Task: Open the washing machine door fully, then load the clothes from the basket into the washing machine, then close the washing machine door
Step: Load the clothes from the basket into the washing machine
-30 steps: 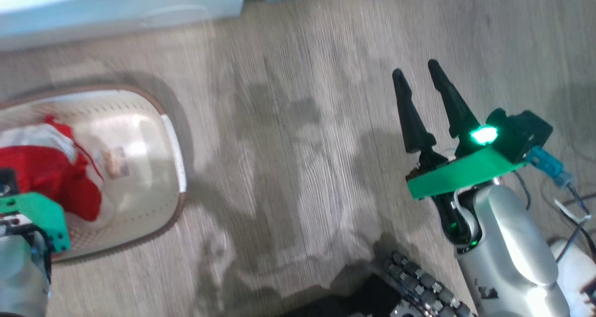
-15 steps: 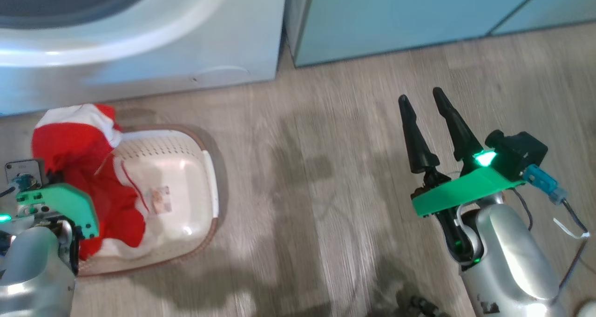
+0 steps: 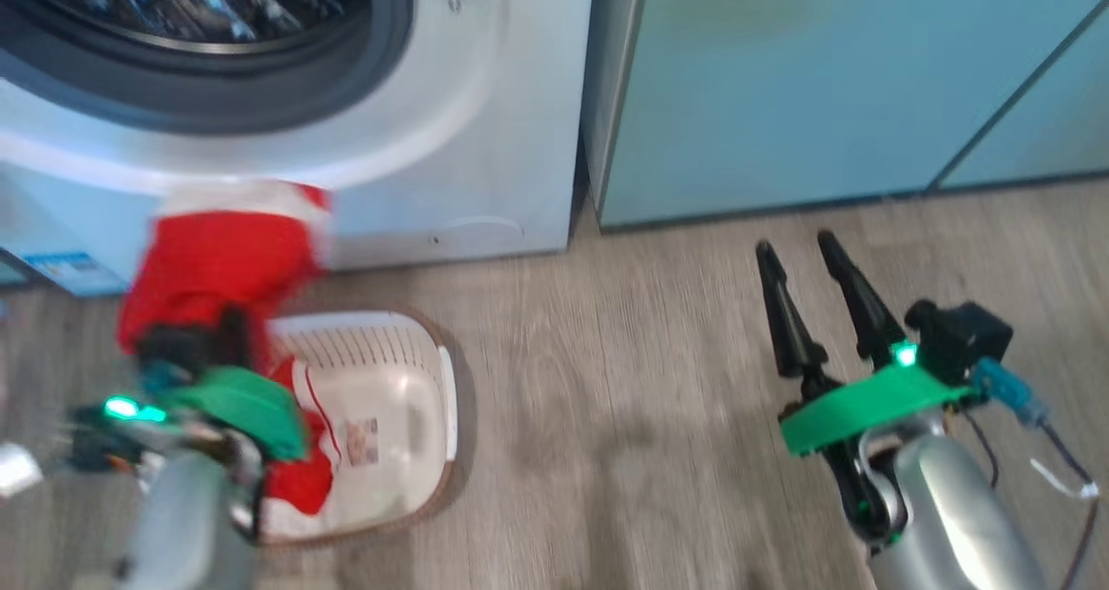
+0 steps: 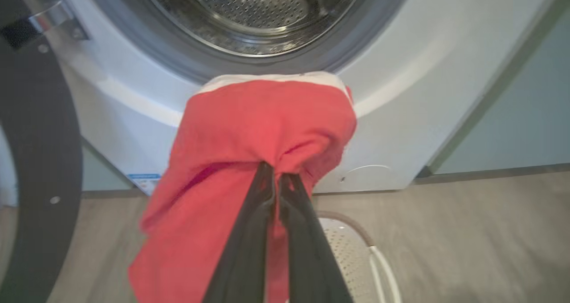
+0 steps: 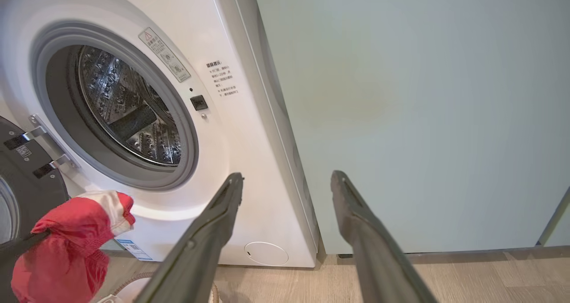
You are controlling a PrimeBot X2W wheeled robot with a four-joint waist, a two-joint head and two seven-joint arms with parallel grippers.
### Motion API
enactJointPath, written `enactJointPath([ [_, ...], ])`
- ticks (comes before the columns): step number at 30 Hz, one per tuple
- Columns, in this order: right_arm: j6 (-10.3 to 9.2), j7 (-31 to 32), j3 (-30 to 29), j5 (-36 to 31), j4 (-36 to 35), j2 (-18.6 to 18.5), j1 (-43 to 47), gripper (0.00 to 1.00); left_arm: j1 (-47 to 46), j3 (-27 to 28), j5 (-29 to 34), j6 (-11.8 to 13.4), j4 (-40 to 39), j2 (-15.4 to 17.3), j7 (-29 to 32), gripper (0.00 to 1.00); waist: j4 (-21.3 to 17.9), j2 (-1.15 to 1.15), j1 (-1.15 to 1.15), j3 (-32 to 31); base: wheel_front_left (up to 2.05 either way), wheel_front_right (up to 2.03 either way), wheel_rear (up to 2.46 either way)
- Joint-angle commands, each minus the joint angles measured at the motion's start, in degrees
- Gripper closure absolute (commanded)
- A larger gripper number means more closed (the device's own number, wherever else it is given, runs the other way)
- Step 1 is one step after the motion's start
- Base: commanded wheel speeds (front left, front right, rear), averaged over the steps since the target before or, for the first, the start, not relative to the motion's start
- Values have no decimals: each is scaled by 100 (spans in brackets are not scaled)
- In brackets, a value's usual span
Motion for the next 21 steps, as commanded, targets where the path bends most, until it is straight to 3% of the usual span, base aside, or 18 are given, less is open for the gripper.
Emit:
enactJointPath([
  [1, 0, -38, 91, -46, -151, 0, 62, 0, 14, 144, 39, -7, -318, 85, -78, 100, 151, -1, 0, -325, 0, 0, 0],
  [9, 0, -38, 6, -104, -121, 0, 365, 0, 685, 276, 54, -398, -1320, -214, -78, 100, 266, -1, 0, -814, 0, 0, 0],
  [21, 0, -38, -107, -166, -162, 0, 592, 0, 1199, 311, 7, -564, -2070, -439, -78, 100, 363, -1, 0, -1124, 0, 0, 0],
])
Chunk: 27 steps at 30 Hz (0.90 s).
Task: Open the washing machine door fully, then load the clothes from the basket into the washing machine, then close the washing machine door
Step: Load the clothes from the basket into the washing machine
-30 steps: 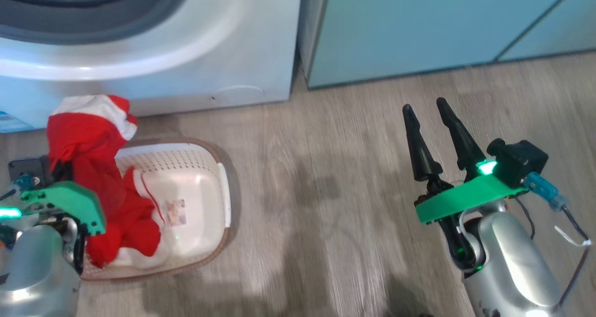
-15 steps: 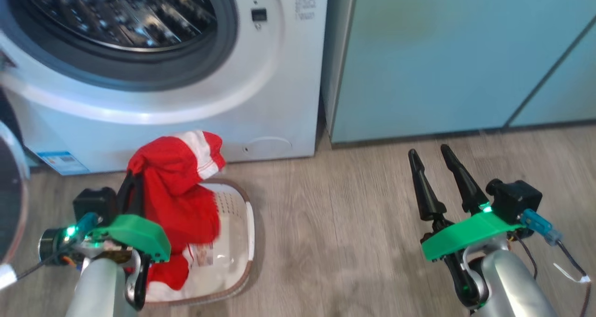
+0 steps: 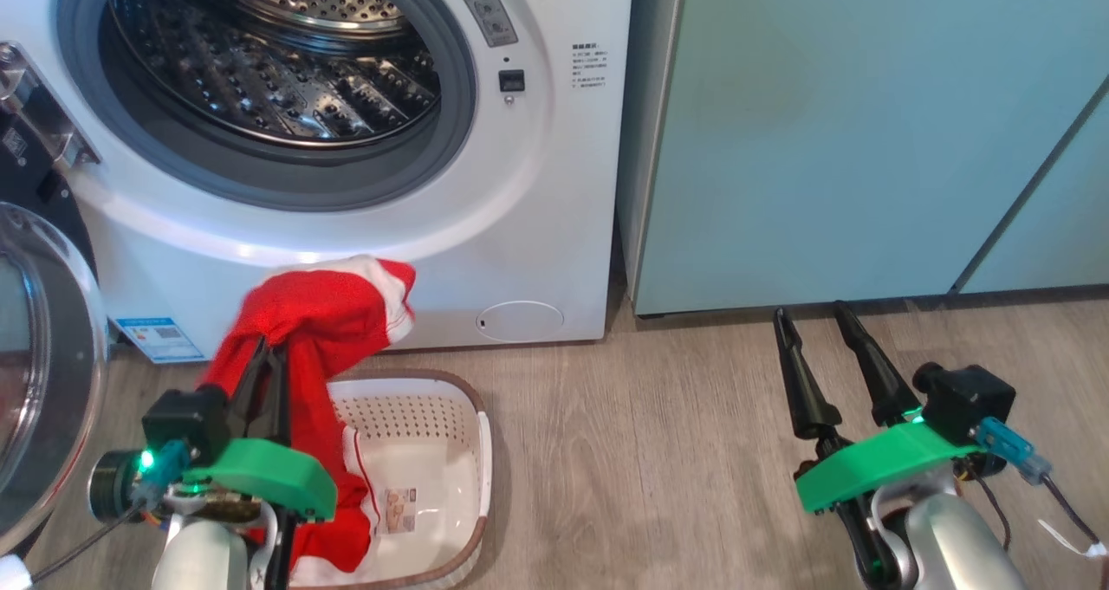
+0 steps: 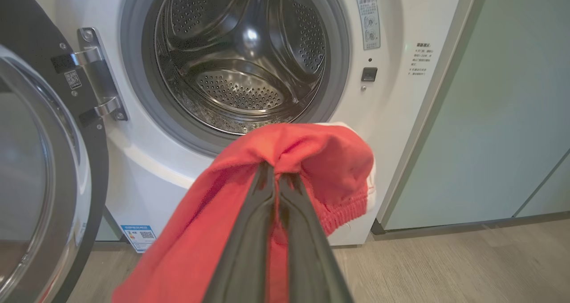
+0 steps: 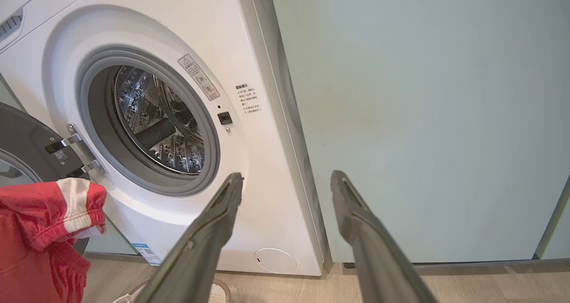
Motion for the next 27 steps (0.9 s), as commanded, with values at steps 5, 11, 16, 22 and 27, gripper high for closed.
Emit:
enactJointPath([
  [5, 0, -38, 64, -33, -234, 3, -30, 0, 25, 122, -115, -63, -526, 9, -79, 100, 37, 0, 1, -79, 0, 0, 0],
  [11, 0, -38, 48, -27, -261, 3, 26, 0, 277, -146, -546, 57, -796, 5, -79, 100, 35, 0, 1, -139, 0, 0, 0],
  [16, 0, -38, 11, -17, -283, 3, 70, 0, 430, -342, -887, 298, -996, 4, -79, 100, 40, 0, 1, -180, 0, 0, 0],
  [22, 0, -38, 43, -19, -284, 3, 77, 0, 411, -447, -919, 386, -1097, 3, -79, 100, 39, 0, 1, -176, 0, 0, 0],
  [27, 0, -38, 39, -13, -284, 3, 73, 0, 425, -440, -930, 410, -1139, 3, -79, 100, 21, 0, 1, -178, 0, 0, 0],
])
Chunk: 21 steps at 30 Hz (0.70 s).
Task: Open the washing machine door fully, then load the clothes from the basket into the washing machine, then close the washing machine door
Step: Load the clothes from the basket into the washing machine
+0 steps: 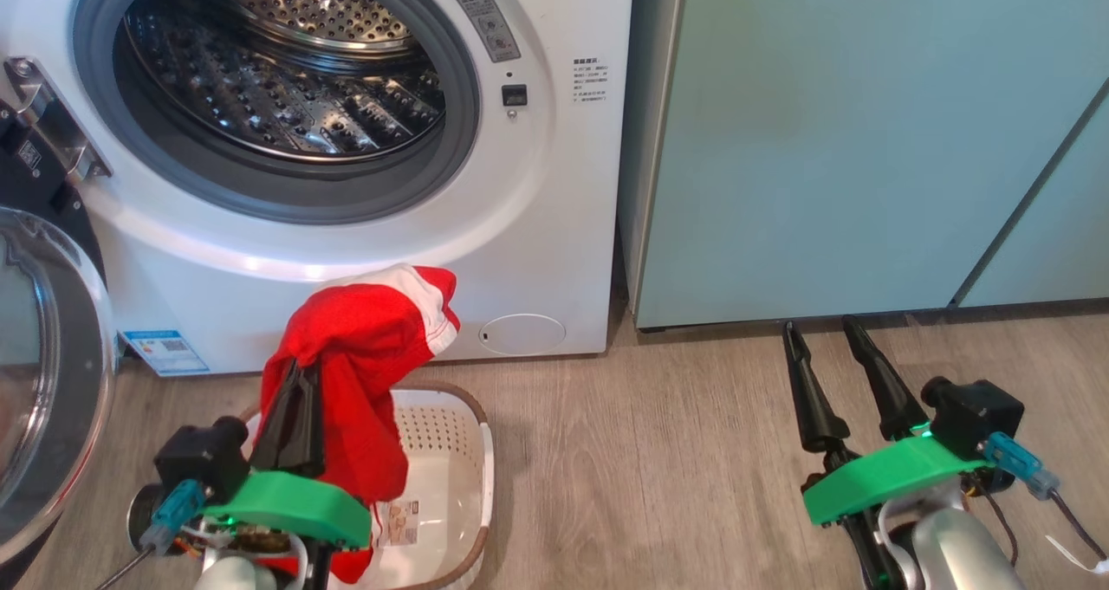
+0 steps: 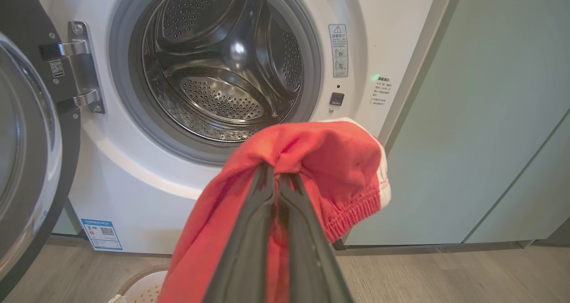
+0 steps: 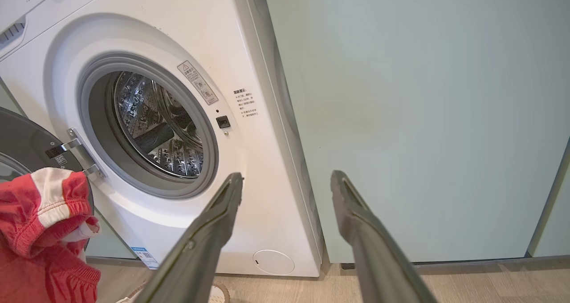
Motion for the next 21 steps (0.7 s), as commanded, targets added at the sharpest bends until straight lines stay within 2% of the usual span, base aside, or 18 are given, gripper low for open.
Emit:
enactJointPath([
  [1, 0, -38, 143, -13, -200, 2, -114, 0, -204, 163, -20, 50, -246, 36, -79, 100, -4, 0, 1, 0, 0, 0, 0],
  [12, 0, -38, 205, -31, -219, 2, -167, 0, -339, 244, -160, 86, -279, 36, -79, 100, -194, 0, 1, 301, 0, 0, 0],
  [21, 0, -38, 288, -45, -357, 2, -484, 0, -1180, 624, -147, -42, -291, 36, -79, 100, -526, 0, 1, 1311, 0, 0, 0],
])
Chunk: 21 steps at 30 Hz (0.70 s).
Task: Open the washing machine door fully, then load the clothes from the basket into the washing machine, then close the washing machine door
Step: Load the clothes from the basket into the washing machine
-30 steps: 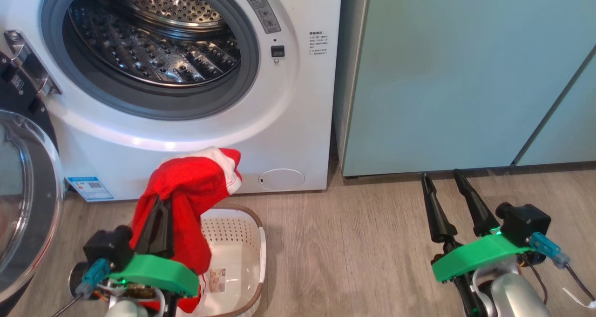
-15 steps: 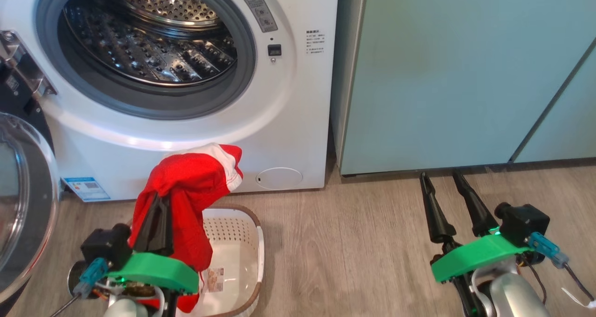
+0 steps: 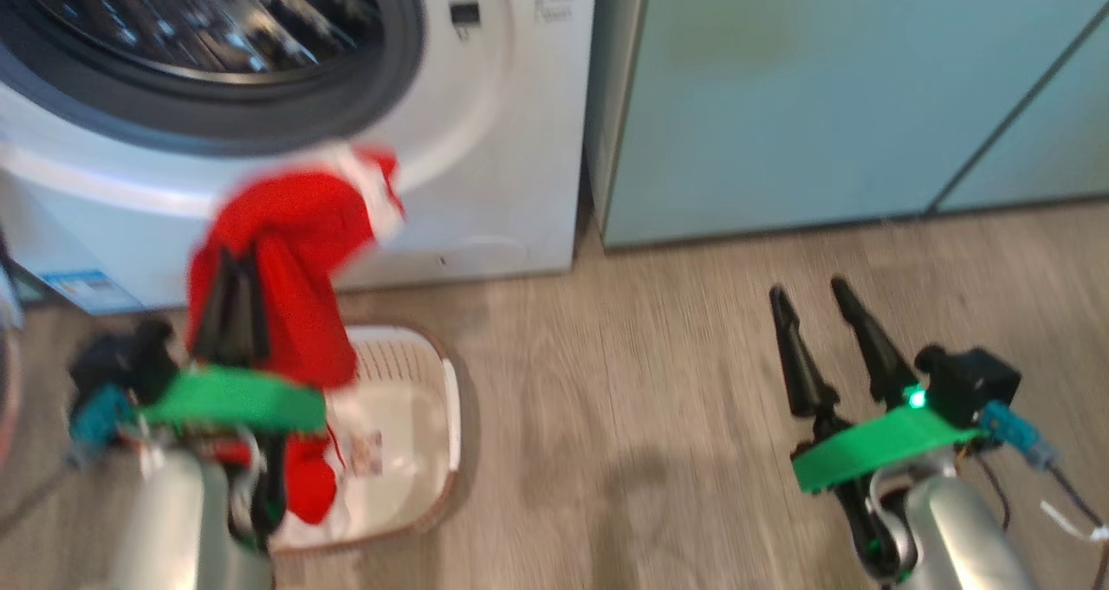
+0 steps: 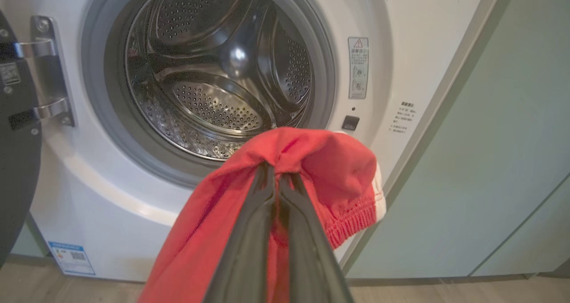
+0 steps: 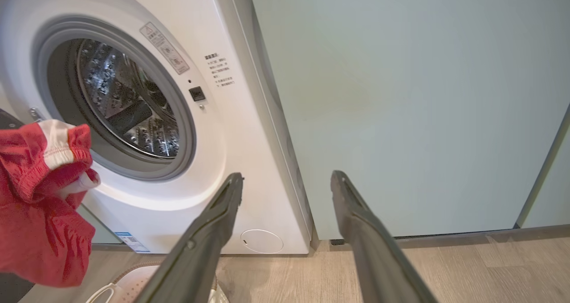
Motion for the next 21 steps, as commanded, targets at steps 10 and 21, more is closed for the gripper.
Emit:
enactJointPath([
  [10, 0, -38, 244, 64, -335, 0, -645, 0, -2328, 980, 598, -273, 349, 220, -78, 100, -617, 0, 0, 1533, 0, 0, 0],
  [21, 0, -38, 410, 297, -464, 0, -862, 0, -4569, 1303, 964, -341, 1804, 1135, -78, 100, -1046, 0, 0, 2303, 0, 0, 0],
])
